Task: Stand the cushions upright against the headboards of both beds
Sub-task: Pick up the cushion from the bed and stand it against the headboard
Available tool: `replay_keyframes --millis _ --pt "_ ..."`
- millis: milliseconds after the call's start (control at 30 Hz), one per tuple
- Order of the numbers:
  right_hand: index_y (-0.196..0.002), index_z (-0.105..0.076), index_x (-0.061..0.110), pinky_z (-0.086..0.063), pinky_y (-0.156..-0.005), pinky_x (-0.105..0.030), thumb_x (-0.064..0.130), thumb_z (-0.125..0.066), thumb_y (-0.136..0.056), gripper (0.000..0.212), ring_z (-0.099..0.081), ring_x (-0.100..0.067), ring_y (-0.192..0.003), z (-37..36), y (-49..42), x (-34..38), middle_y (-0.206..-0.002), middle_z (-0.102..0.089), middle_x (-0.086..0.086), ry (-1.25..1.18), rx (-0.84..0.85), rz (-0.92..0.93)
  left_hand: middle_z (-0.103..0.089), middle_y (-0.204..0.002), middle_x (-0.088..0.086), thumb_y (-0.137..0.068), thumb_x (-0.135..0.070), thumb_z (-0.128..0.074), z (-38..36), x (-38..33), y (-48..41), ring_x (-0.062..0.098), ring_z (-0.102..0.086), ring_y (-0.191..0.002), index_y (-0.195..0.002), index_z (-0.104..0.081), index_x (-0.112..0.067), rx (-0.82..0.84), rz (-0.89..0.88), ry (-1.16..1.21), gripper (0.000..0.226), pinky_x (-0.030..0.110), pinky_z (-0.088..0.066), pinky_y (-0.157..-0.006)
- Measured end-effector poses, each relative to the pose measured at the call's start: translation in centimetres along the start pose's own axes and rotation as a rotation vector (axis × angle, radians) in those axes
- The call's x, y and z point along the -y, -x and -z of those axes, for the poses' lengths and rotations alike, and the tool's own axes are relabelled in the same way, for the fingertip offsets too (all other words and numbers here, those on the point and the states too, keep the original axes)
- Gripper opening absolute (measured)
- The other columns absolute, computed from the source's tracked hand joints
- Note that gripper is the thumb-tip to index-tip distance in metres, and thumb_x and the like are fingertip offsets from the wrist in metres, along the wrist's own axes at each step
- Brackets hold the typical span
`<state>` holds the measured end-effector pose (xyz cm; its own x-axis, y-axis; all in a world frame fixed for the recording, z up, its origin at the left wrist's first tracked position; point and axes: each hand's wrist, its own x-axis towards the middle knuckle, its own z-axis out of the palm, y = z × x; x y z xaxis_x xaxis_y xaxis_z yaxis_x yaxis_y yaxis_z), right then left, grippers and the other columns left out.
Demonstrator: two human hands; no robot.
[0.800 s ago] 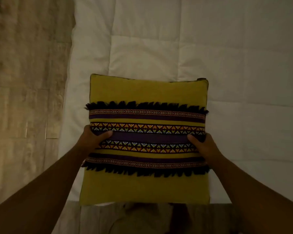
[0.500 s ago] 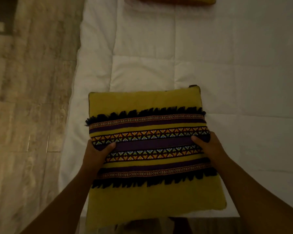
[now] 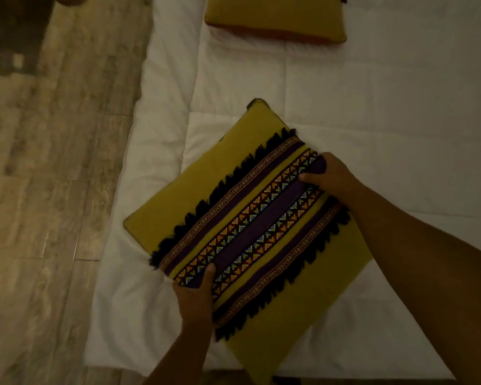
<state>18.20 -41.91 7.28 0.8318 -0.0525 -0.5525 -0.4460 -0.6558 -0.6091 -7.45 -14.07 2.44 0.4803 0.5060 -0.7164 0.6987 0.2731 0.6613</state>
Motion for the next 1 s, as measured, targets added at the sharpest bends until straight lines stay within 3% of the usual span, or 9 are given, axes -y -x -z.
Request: replay_keyframes --millis 167,333,500,600,767,867,933,1000 --pt "-0.13 -0.05 0.015 -0.046 -0.089 -0.036 0.033 -0.082 -0.079 0.063 -0.057 -0.026 -0.11 -1.6 -2.7 0.5 -0.122 -0.058 -0.006 0.06 0.11 0.048 -0.047 -0.146 0.004 -0.064 -0.047 -0.081 -1.1 2.8 1.6 0.027 -0.047 -0.133 -0.151 -0.027 -0.028 -0.023 0.103 0.06 0.104 0.054 -0.041 -0.111" --pt "-0.141 -0.044 0.017 -0.045 -0.103 -0.048 0.04 -0.079 -0.081 0.073 -0.056 -0.033 -0.121 -4.6 -3.9 -0.8 -0.135 -0.056 -0.012 0.129 0.081 -0.001 -0.046 -0.148 0.008 -0.071 -0.039 -0.083 -1.4 3.9 0.0 0.03 -0.045 -0.135 -0.152 -0.028 -0.02 -0.043 0.175 0.003 0.1 0.053 -0.039 -0.113" --pt "-0.135 -0.048 0.016 -0.046 -0.099 -0.049 0.048 -0.076 -0.08 0.07 -0.056 -0.034 -0.118 -5.4 -3.8 -1.2 -0.13 -0.057 -0.013 0.209 -0.046 0.007 -0.048 -0.148 0.007 -0.072 -0.039 -0.083 -1.1 4.1 -2.2 0.03 -0.047 -0.134 -0.153 -0.031 -0.02 0.017 0.155 -0.073 0.098 0.055 -0.041 -0.111" --pt "-0.134 -0.048 0.012 -0.044 -0.099 -0.05 0.049 -0.073 -0.082 0.068 -0.055 -0.036 -0.117 -5.8 -2.7 -1.4 -0.128 -0.057 -0.015 0.237 -0.148 0.045 -0.052 -0.143 0.003 -0.068 -0.044 -0.081 -0.5 4.0 -1.9 0.027 -0.051 -0.131 -0.151 -0.035 -0.025 0.08 0.122 -0.064 0.097 0.055 -0.045 -0.107" --pt "-0.154 -0.026 0.011 -0.034 -0.115 -0.049 0.051 -0.065 -0.088 0.086 -0.037 -0.034 -0.14 -7.0 2.2 -2.9 -0.152 -0.04 -0.015 0.133 -0.301 0.079 -0.058 -0.134 0.006 -0.069 -0.041 -0.084 2.2 1.7 -1.5 0.025 -0.058 -0.12 -0.142 -0.037 -0.018 -0.047 0.024 -0.126 0.09 0.048 -0.048 -0.104" --pt "-0.156 -0.021 0.013 -0.033 -0.116 -0.051 0.053 -0.065 -0.088 0.091 -0.034 -0.033 -0.144 -7.6 5.9 -4.4 -0.156 -0.036 -0.013 0.098 -0.346 0.026 -0.057 -0.131 0.011 -0.062 -0.056 -0.081 3.3 -1.9 -3.0 0.031 -0.057 -0.119 -0.136 -0.04 -0.012 -0.104 -0.125 -0.346 0.095 0.047 -0.051 -0.097" --pt "-0.157 -0.019 0.011 -0.031 -0.117 -0.054 0.053 -0.065 -0.088 0.093 -0.03 -0.035 -0.145 -7.9 8.2 -5.5 -0.157 -0.033 -0.016 0.091 -0.365 -0.024 -0.05 -0.139 0.019 -0.064 -0.062 -0.08 3.5 -4.7 -4.6 0.038 -0.049 -0.127 -0.14 -0.039 -0.005 -0.132 -0.162 -0.532 0.104 0.054 -0.047 -0.101" --pt "-0.156 -0.02 0.007 -0.031 -0.116 -0.056 0.052 -0.067 -0.087 0.094 -0.027 -0.036 -0.147 -8.2 10.0 -6.7 -0.158 -0.029 -0.019 0.067 -0.393 -0.088 -0.054 -0.132 0.017 -0.064 -0.064 -0.08 3.2 -7.5 -5.8 0.039 -0.054 -0.121 -0.136 -0.044 -0.008 -0.104 -0.207 -0.587 0.097 0.057 -0.05 -0.095"
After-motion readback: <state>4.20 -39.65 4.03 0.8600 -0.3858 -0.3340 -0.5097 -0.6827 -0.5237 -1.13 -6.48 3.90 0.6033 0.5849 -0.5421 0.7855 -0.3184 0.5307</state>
